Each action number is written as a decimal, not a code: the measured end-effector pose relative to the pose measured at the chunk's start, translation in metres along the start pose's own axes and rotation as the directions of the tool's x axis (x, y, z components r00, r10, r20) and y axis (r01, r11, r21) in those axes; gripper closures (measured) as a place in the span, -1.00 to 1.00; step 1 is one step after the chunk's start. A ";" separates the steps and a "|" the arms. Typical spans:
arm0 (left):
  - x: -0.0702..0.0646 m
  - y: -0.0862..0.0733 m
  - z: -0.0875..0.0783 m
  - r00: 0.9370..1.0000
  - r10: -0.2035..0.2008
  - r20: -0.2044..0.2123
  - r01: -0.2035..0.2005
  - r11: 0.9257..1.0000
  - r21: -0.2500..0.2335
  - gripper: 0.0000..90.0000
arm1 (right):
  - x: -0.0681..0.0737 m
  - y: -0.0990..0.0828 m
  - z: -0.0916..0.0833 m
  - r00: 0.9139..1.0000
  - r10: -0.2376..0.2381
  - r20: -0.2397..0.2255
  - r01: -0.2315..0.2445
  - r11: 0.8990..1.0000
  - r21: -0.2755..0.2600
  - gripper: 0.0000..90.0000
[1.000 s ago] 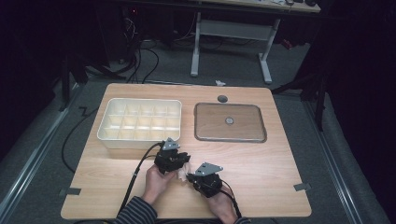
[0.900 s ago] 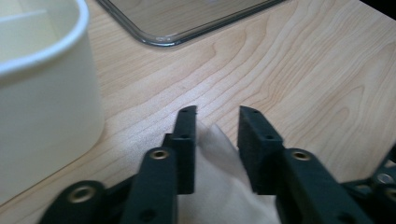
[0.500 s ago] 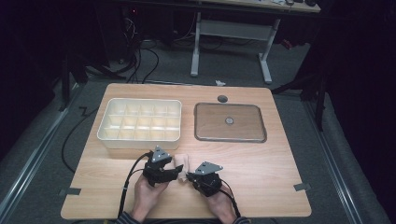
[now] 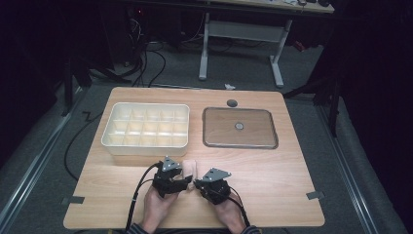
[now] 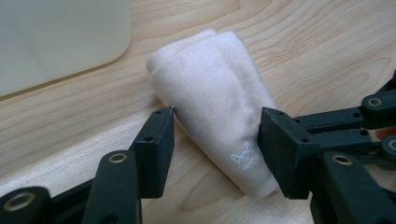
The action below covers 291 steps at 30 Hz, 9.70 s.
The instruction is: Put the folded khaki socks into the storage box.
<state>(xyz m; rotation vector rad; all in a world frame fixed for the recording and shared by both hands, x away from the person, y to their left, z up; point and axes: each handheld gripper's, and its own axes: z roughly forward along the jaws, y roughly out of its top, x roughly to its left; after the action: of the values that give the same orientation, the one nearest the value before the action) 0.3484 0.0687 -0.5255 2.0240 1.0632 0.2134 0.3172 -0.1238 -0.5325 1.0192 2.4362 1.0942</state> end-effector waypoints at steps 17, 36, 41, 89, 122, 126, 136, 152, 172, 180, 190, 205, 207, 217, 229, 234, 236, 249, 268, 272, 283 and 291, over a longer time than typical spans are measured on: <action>0.007 0.004 0.002 0.999 -0.030 0.029 0.029 0.999 0.022 0.00 | -0.001 0.000 0.000 1.000 0.003 0.027 -0.003 1.000 -0.001 0.64; 0.016 0.027 -0.010 0.996 -0.077 0.053 0.078 0.997 -0.024 -0.23 | -0.029 -0.013 -0.041 0.991 0.106 0.081 -0.097 0.989 -0.111 0.31; 0.020 0.030 -0.004 0.995 -0.096 0.038 0.096 0.995 0.001 -0.22 | -0.043 -0.020 -0.048 0.983 0.139 0.122 -0.126 0.986 -0.110 0.30; 0.032 0.033 -0.012 0.986 -0.043 0.160 0.043 0.999 0.007 0.63 | -0.100 -0.047 -0.058 0.916 0.233 0.326 -0.237 0.971 -0.030 -0.05; 0.071 0.032 -0.064 0.987 -0.078 0.138 0.087 0.994 -0.066 0.63 | -0.100 -0.047 -0.057 0.917 0.232 0.325 -0.236 0.971 -0.028 -0.08; 0.074 0.032 -0.067 0.988 -0.082 0.135 0.091 0.994 -0.062 0.63 | -0.100 -0.047 -0.057 0.917 0.232 0.325 -0.236 0.971 -0.028 -0.09; 0.078 0.032 -0.067 0.992 -0.081 0.100 0.086 0.995 -0.048 0.63 | -0.100 -0.047 -0.057 0.917 0.232 0.324 -0.235 0.971 -0.028 -0.10; 0.088 0.040 -0.079 0.992 -0.091 0.093 0.098 0.992 -0.075 0.64 | -0.100 -0.047 -0.057 0.917 0.232 0.324 -0.236 0.971 -0.028 -0.10; 0.097 0.060 -0.085 0.992 -0.084 0.097 0.093 0.991 -0.097 0.64 | -0.100 -0.047 -0.057 0.917 0.232 0.324 -0.236 0.971 -0.028 -0.10; 0.110 0.064 -0.087 0.989 -0.116 0.096 0.126 0.987 -0.100 0.64 | -0.100 -0.047 -0.057 0.917 0.232 0.324 -0.236 0.971 -0.028 -0.10; 0.124 0.081 -0.093 0.989 -0.124 0.082 0.132 0.986 -0.105 0.64 | -0.100 -0.047 -0.057 0.917 0.232 0.325 -0.236 0.971 -0.028 -0.10; 0.146 0.100 -0.086 0.986 -0.154 0.068 0.161 0.981 -0.112 0.64 | -0.100 -0.047 -0.057 0.916 0.233 0.326 -0.237 0.971 -0.028 -0.10; 0.150 0.100 -0.084 0.981 -0.176 0.087 0.185 0.976 -0.117 0.64 | -0.100 -0.047 -0.057 0.916 0.233 0.326 -0.237 0.971 -0.028 -0.10; 0.165 0.098 -0.070 0.972 -0.219 0.090 0.227 0.969 -0.096 0.64 | -0.100 -0.047 -0.057 0.916 0.233 0.326 -0.237 0.971 -0.028 -0.10; 0.172 0.094 -0.057 0.976 -0.211 0.051 0.215 0.974 -0.070 0.64 | -0.099 -0.047 -0.057 0.916 0.233 0.327 -0.237 0.971 -0.028 -0.10; 0.174 0.091 -0.053 0.981 -0.191 0.025 0.192 0.980 -0.053 0.64 | -0.099 -0.047 -0.057 0.915 0.233 0.328 -0.237 0.971 -0.028 -0.10; 0.174 0.090 -0.052 0.983 -0.181 0.013 0.181 0.982 -0.047 0.64 | -0.099 -0.047 -0.057 0.916 0.233 0.328 -0.237 0.971 -0.028 -0.10; 0.169 0.086 -0.046 0.995 -0.064 -0.073 0.064 0.998 -0.002 0.64 | -0.099 -0.047 -0.057 0.916 0.231 0.327 -0.236 0.971 -0.028 -0.10; 0.164 0.082 -0.043 0.992 0.035 -0.122 -0.027 0.998 0.065 0.64 | -0.099 -0.047 -0.057 0.916 0.231 0.327 -0.235 0.972 -0.027 -0.10; 0.162 0.082 -0.042 0.990 0.059 -0.125 -0.048 0.995 0.084 0.65 | -0.099 -0.047 -0.057 0.916 0.231 0.327 -0.235 0.972 -0.028 -0.10; 0.160 0.081 -0.040 0.989 0.080 -0.128 -0.065 0.991 0.115 0.65 | -0.099 -0.047 -0.057 0.917 0.231 0.326 -0.235 0.972 -0.028 -0.10; 0.158 0.081 -0.039 0.987 0.096 -0.128 -0.077 0.987 0.143 0.65 | -0.099 -0.047 -0.057 0.917 0.229 0.326 -0.232 0.972 -0.028 -0.10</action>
<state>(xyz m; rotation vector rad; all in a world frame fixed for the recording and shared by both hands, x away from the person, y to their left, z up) 0.4784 0.1853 -0.4739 2.2083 1.0997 0.3337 0.3362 -0.2461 -0.5316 1.3981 2.0982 0.8912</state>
